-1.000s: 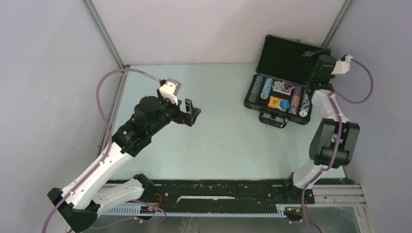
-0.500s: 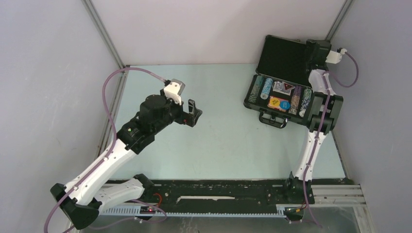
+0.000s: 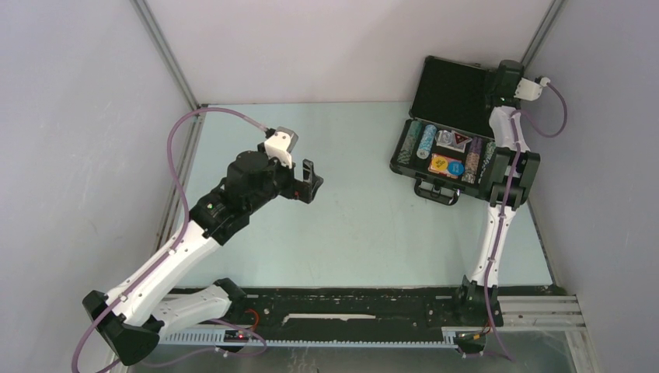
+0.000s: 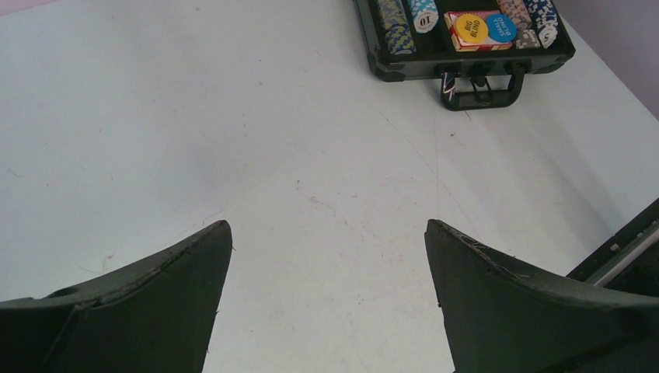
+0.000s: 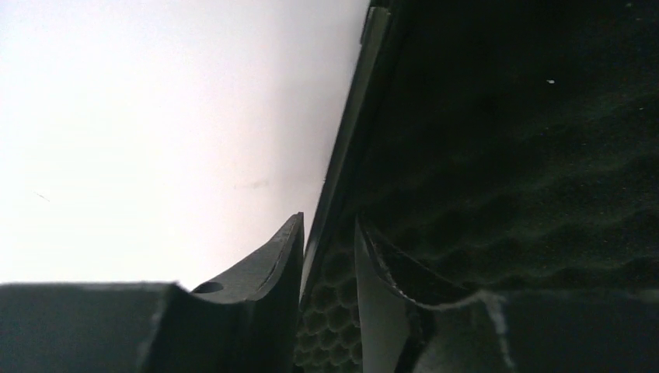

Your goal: Pack up texas hold em set

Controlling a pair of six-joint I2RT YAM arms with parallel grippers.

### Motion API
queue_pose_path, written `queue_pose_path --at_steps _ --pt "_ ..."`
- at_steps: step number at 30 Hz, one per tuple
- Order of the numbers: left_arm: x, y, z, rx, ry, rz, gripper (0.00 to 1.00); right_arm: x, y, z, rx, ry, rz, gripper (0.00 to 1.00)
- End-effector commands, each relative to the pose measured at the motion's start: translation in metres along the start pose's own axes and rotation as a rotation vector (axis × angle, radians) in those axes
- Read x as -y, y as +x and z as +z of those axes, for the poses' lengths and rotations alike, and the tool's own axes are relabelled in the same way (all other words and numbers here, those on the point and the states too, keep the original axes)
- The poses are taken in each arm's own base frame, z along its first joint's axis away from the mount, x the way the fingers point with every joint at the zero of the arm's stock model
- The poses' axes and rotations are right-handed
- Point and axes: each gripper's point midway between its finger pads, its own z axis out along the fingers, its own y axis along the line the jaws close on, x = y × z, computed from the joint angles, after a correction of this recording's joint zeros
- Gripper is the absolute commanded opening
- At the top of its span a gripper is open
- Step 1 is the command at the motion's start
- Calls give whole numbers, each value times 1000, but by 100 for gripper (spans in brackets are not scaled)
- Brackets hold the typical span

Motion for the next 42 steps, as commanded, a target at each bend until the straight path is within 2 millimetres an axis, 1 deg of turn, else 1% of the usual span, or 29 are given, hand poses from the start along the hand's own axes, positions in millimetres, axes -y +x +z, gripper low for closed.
queue_pose_path --at_steps 1,3,4,6,7,10,12,14,15,16,20,21,23,25,27,28,30,34,36,37,38,42 --pt "-2 -13 -2 34 -6 15 100 -16 -10 5 44 -36 34 38" --pt "-1 -13 -2 30 -1 14 100 -28 -12 4 44 -61 33 29" --pt "0 -13 -2 33 1 13 100 -31 -11 4 38 -68 33 21" --pt "1 -13 -2 31 6 12 100 -38 -8 1 17 -81 42 3" --pt "1 -13 -2 31 8 12 100 -45 -7 -4 7 -92 45 0" --pt "3 -14 -2 31 18 10 100 -74 -5 -24 -9 -137 0 0" --pt "5 -14 -3 31 28 6 100 -85 -1 -41 -30 -149 -22 0" --pt "5 -15 -5 38 31 4 100 -91 -1 -62 -43 -159 -24 0" --pt "5 -16 -6 42 28 4 100 -91 0 -73 -52 -155 -23 0" --pt "4 -17 -7 49 25 3 100 -84 2 -83 -63 -139 -19 0" --pt "1 -21 -12 75 8 3 100 -75 6 -124 -123 -177 38 0" --pt "1 -22 -13 80 10 2 100 -79 3 -141 -134 -191 43 0" --pt "3 -24 -14 88 22 -3 100 -69 4 -167 -141 -196 25 0" --pt "5 -25 -15 94 36 -8 100 -52 7 -191 -153 -176 -6 0" --pt "8 -26 -16 98 49 -15 100 -28 8 -215 -151 -140 -30 0" --pt "9 -26 -17 101 53 -17 100 -6 12 -225 -151 -101 -45 0" --pt "10 -28 -19 107 61 -21 100 14 14 -248 -133 -99 -78 0" --pt "10 -30 -21 126 62 -26 100 48 21 -285 -133 -103 -161 0" --pt "10 -30 -19 123 59 -27 100 65 20 -299 -111 -86 -208 0" --pt "10 -30 -19 122 63 -28 100 72 14 -302 -87 -79 -229 0" --pt "11 -30 -20 121 68 -31 100 76 22 -308 -95 -86 -264 0" --pt "9 -31 -20 131 68 -39 100 103 31 -313 -126 -47 -321 0"
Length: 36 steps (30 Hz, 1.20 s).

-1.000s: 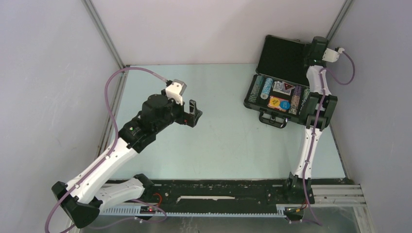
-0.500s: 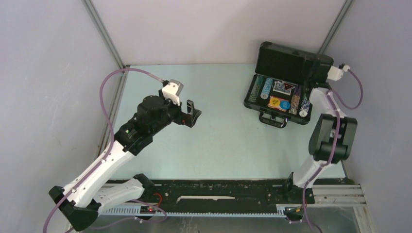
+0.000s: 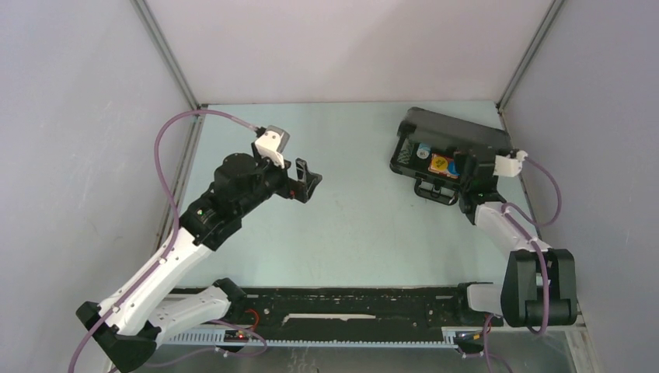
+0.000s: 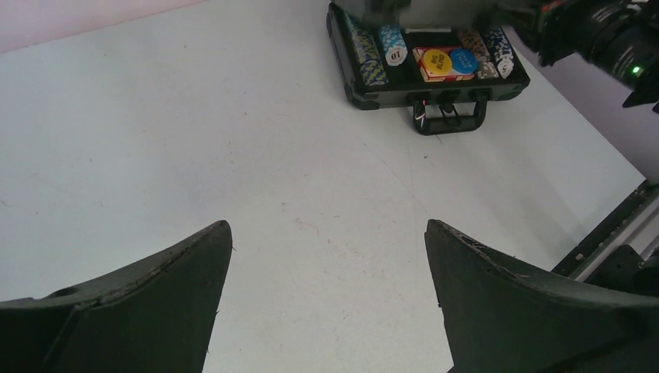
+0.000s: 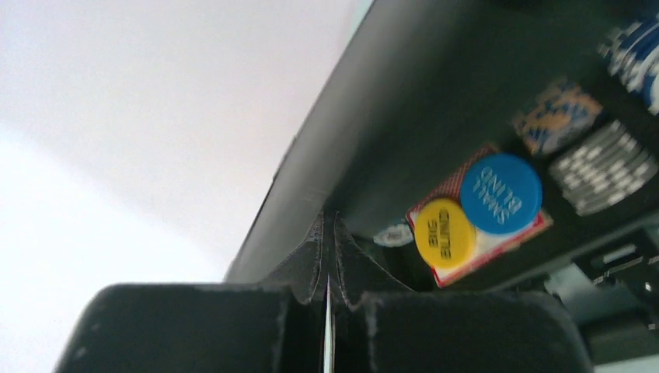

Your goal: Pack up texas hold em set

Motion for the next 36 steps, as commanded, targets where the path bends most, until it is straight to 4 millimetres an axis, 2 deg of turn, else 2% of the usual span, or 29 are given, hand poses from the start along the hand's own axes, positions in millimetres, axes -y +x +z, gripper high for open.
queue_pose_path --at_steps 1,6,9,10,13,14,16,18,21,25,27,30,33,36 --pt "1 -11 -3 50 14 -18 100 9 23 -11 -59 -23 -125 0" --pt "-3 -11 0 49 -3 -15 100 37 31 -21 -91 24 -195 0" --pt "5 -7 9 26 32 -61 100 47 31 -32 -123 35 -332 5" --pt "11 -6 13 17 61 -90 100 47 30 -37 -138 24 -390 10" --pt "41 -11 32 -20 190 -224 100 50 42 -53 -289 -48 -576 38" --pt "51 -12 42 -38 234 -276 100 54 46 -59 -354 -71 -605 49" --pt "71 -13 66 -69 329 -393 100 60 56 -70 -480 -130 -647 59" --pt "88 -21 95 -67 420 -474 99 78 55 -75 -542 -79 -657 62" --pt "107 -13 151 -133 512 -521 94 95 54 -80 -615 -37 -609 66" --pt "129 -11 221 -166 622 -527 83 94 53 -87 -651 -93 -556 69" --pt "138 -12 251 -148 668 -547 75 94 50 -90 -647 -111 -572 76" --pt "150 -19 282 -92 718 -538 67 94 48 -88 -634 -143 -568 83" --pt "163 -27 308 -31 751 -507 54 90 45 -80 -647 -172 -504 84" --pt "166 -26 336 -11 731 -522 44 90 49 -72 -676 -176 -438 81"
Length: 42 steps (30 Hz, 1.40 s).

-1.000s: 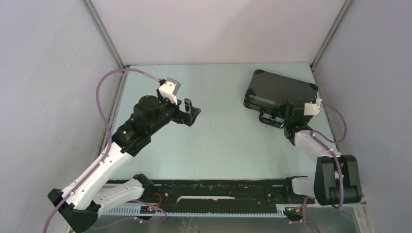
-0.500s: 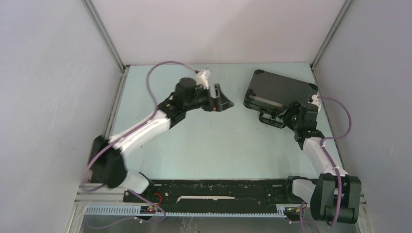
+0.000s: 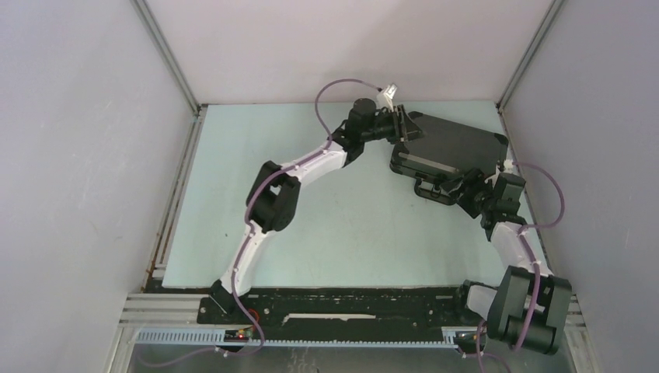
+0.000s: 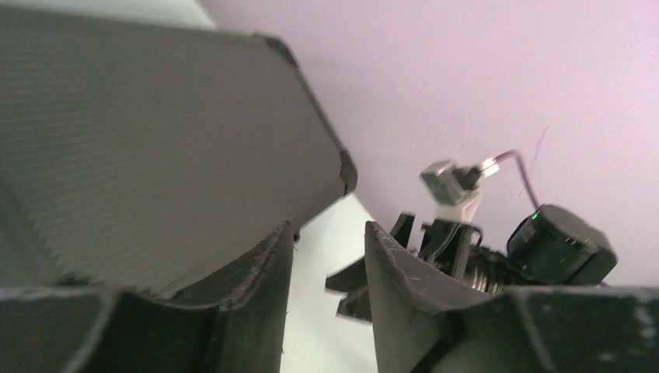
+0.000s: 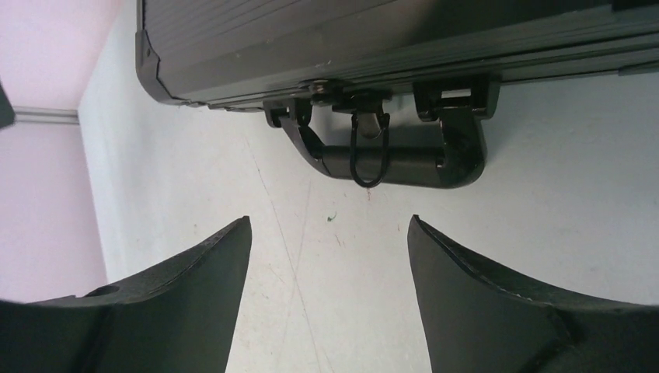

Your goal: Pack up texas hold em set

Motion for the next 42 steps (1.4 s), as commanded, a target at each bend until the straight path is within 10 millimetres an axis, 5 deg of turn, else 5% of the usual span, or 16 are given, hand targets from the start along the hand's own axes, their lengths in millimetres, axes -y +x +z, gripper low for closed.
queue_pose_path --at_steps 1,6,10,17,24,32,42 --pt "42 -40 29 107 132 72 40 -10 -11 11 3 -95 46 81" --pt "-15 -31 48 165 -11 -43 33 -13 -9 32 -7 -115 102 75" --pt "-27 -18 52 140 -9 -83 32 -23 -8 46 -26 -151 122 68" --pt "-46 17 52 31 -7 -143 33 -7 -4 57 -38 -83 168 56" --pt "-107 39 32 2 -174 -344 21 5 -2 54 -21 -24 248 66" --pt "-136 59 19 -34 -275 -431 15 5 1 63 20 -69 439 61" --pt "-140 53 12 -15 -311 -408 17 27 18 64 29 51 505 57"
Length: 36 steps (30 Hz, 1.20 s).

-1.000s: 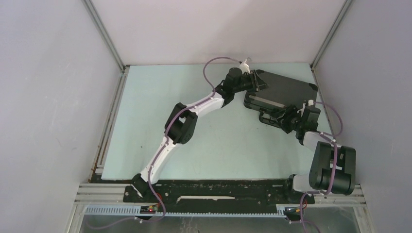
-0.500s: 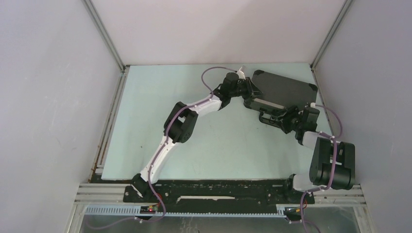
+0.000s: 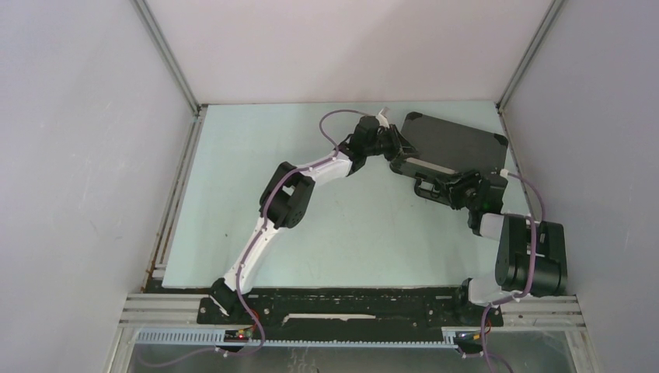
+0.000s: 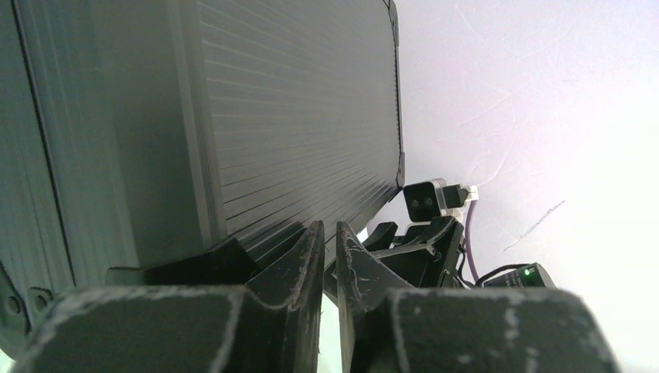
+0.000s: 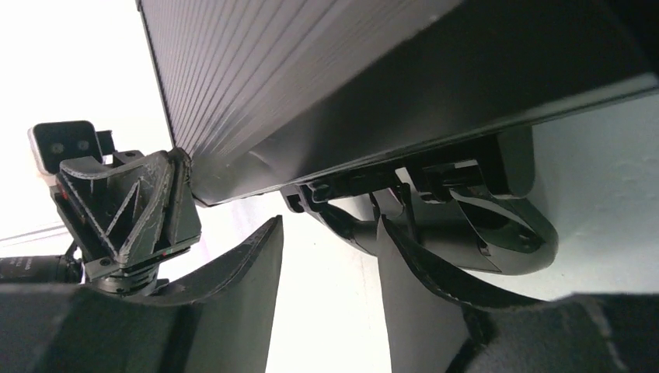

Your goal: Pack up texas hold em set

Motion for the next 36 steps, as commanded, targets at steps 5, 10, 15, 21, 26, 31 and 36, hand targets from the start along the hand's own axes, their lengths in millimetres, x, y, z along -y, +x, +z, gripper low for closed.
queue_pose_path --at_steps 5,10,15,21,26,31,36 --pt "-50 -9 -12 33 -159 -31 17 26 13 -21 15 125 -63 65" --pt "-46 -9 -10 32 -142 -35 18 16 10 -37 108 36 -68 66" --pt "-43 -9 -10 31 -127 -38 17 22 9 -31 153 18 118 60" --pt "-41 -9 -11 25 -126 -33 17 15 11 -14 166 -40 171 50" --pt "-39 -8 -10 18 -120 -31 18 22 13 -11 191 -50 214 43" --pt "-36 -7 -10 15 -116 -26 17 15 9 -10 225 -80 214 27" --pt "-36 -11 -16 26 -129 -12 18 8 6 -8 226 -101 209 21"
